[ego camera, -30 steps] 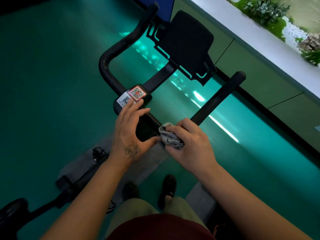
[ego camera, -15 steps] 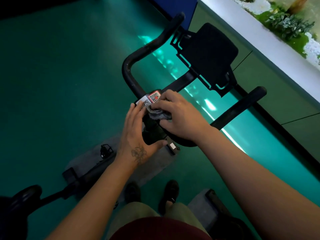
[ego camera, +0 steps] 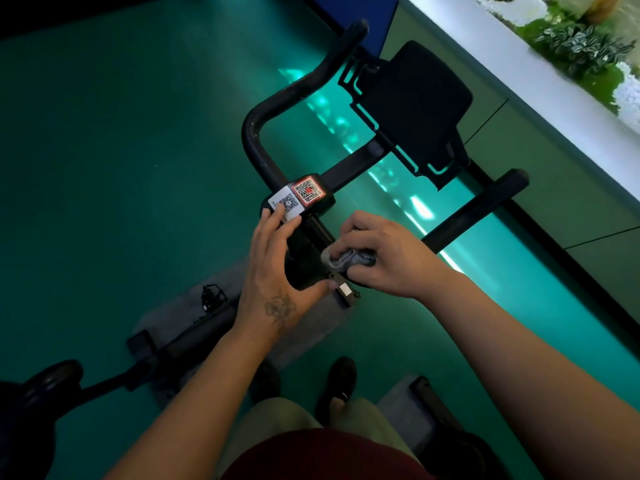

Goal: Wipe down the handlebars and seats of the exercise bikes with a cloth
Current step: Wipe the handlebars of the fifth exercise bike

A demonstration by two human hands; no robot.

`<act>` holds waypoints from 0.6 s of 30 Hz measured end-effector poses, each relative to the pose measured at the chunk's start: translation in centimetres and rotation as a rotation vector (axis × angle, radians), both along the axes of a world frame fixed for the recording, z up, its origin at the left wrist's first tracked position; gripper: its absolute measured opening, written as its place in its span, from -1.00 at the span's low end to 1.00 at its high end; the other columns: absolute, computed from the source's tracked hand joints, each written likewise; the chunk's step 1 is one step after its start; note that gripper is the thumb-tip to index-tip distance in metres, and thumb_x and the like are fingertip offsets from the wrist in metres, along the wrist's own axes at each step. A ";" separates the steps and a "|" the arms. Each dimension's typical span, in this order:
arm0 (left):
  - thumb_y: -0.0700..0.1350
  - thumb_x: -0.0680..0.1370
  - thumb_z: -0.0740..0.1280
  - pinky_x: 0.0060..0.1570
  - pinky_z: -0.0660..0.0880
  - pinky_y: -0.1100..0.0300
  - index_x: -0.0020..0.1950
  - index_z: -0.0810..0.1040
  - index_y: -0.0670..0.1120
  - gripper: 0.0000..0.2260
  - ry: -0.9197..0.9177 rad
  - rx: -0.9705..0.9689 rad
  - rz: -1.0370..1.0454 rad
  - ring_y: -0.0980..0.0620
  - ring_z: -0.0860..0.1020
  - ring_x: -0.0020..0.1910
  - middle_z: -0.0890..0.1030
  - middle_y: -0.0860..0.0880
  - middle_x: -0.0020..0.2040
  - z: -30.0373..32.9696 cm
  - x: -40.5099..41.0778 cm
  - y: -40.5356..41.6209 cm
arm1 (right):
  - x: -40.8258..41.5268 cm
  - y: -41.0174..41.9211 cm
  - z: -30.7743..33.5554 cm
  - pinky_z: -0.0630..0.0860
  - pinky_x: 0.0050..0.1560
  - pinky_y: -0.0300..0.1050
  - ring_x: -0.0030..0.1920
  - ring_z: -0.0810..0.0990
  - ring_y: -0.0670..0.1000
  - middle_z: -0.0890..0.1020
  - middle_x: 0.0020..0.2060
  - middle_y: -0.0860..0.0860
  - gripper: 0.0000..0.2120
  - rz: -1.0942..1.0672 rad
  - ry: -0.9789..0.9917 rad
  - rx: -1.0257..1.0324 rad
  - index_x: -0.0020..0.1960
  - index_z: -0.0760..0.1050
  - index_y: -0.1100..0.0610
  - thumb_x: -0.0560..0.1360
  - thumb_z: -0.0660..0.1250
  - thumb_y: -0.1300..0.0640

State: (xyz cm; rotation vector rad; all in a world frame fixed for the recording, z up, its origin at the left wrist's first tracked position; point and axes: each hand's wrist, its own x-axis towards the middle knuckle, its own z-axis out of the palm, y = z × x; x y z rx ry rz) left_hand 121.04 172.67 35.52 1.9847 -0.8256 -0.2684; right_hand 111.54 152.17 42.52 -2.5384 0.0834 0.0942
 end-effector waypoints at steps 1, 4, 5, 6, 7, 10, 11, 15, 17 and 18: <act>0.32 0.39 0.52 0.64 0.06 0.09 0.62 0.32 -0.10 -0.07 -0.004 -0.012 -0.002 0.01 0.00 0.72 0.17 -0.01 0.70 0.2 0.0 0.0 | -0.7 0.0 0.1 0.55 -0.05 0.01 -0.03 0.50 -0.12 0.52 0.04 -0.10 -0.73 0.007 0.009 -0.005 0.08 0.69 -0.08 0.40 0.40 0.06; 0.25 0.40 0.59 0.64 0.12 -0.01 0.61 0.35 -0.09 -0.10 -0.022 -0.021 -0.036 0.02 0.03 0.71 0.20 0.00 0.68 0.7 -0.4 -0.3 | -2.4 0.0 0.5 0.54 -0.07 -0.02 0.00 0.51 -0.11 0.51 0.02 -0.15 -0.78 0.016 0.021 -0.037 0.01 0.69 -0.10 0.40 0.40 0.07; 0.22 0.39 0.61 0.63 0.15 -0.07 0.60 0.36 -0.09 -0.11 -0.019 -0.017 -0.050 0.03 0.03 0.71 0.20 0.01 0.68 0.8 -0.5 -0.4 | -2.8 0.0 0.7 0.53 -0.07 -0.05 0.01 0.50 -0.10 0.51 0.01 -0.16 -0.79 0.013 0.026 -0.043 -0.01 0.69 -0.10 0.39 0.40 0.09; 0.22 0.38 0.61 0.63 0.17 -0.09 0.59 0.38 -0.08 -0.12 -0.023 -0.013 -0.063 0.03 0.02 0.71 0.20 0.02 0.68 0.9 -0.6 -0.4 | -3.1 0.0 0.8 0.51 -0.07 -0.09 0.02 0.50 -0.11 0.50 0.00 -0.18 -0.79 0.010 0.027 -0.042 -0.03 0.68 -0.10 0.38 0.40 0.11; 0.23 0.38 0.61 0.63 0.16 -0.08 0.58 0.39 -0.07 -0.13 -0.035 -0.008 -0.073 0.03 0.03 0.71 0.22 0.01 0.67 0.9 -0.7 -0.5 | -3.5 -0.1 0.9 0.49 -0.05 -0.12 0.03 0.50 -0.11 0.50 -0.01 -0.20 -0.80 0.006 0.026 -0.034 -0.05 0.68 -0.10 0.38 0.40 0.12; 0.24 0.37 0.60 0.62 0.10 0.01 0.56 0.41 -0.02 -0.15 -0.054 0.009 -0.098 0.04 0.04 0.71 0.29 0.00 0.64 1.3 -1.1 -0.2 | -4.4 -0.1 1.2 0.46 0.04 -0.14 0.07 0.50 -0.13 0.49 -0.01 -0.23 -0.80 -0.036 0.005 0.020 -0.06 0.65 -0.10 0.36 0.38 0.12; 0.24 0.37 0.61 0.61 0.09 0.04 0.56 0.41 -0.01 -0.16 -0.052 0.008 -0.104 0.04 0.05 0.71 0.30 0.01 0.63 1.4 -1.2 -0.1 | -4.8 -0.1 1.3 0.47 0.08 -0.13 0.09 0.51 -0.13 0.50 0.00 -0.23 -0.78 -0.062 -0.012 0.040 -0.05 0.64 -0.10 0.35 0.37 0.12; 0.29 0.38 0.59 0.62 0.12 -0.01 0.56 0.39 0.05 -0.17 -0.030 -0.016 -0.141 0.05 0.10 0.70 0.33 0.06 0.62 1.7 -1.5 0.5 | -5.8 0.4 1.4 0.46 0.05 -0.15 0.07 0.56 -0.05 0.55 0.02 -0.11 -0.67 -0.173 -0.091 0.184 0.05 0.62 -0.01 0.35 0.44 0.29; 0.31 0.39 0.57 0.62 0.16 -0.07 0.56 0.40 0.07 -0.19 0.008 -0.026 -0.168 0.05 0.14 0.69 0.33 0.09 0.61 1.7 -1.7 0.9 | -6.1 1.1 1.5 0.44 0.01 -0.22 0.05 0.57 -0.06 0.57 0.02 -0.09 -0.62 -0.208 -0.123 0.252 0.11 0.60 0.00 0.39 0.47 0.35; 0.31 0.39 0.57 0.61 0.19 -0.09 0.55 0.41 0.07 -0.19 0.033 -0.032 -0.177 0.07 0.17 0.68 0.35 0.11 0.60 1.8 -1.8 1.1 | -6.2 1.5 1.5 0.44 0.02 -0.26 0.05 0.58 -0.07 0.58 0.02 -0.10 -0.61 -0.222 -0.142 0.278 0.14 0.59 0.01 0.41 0.50 0.36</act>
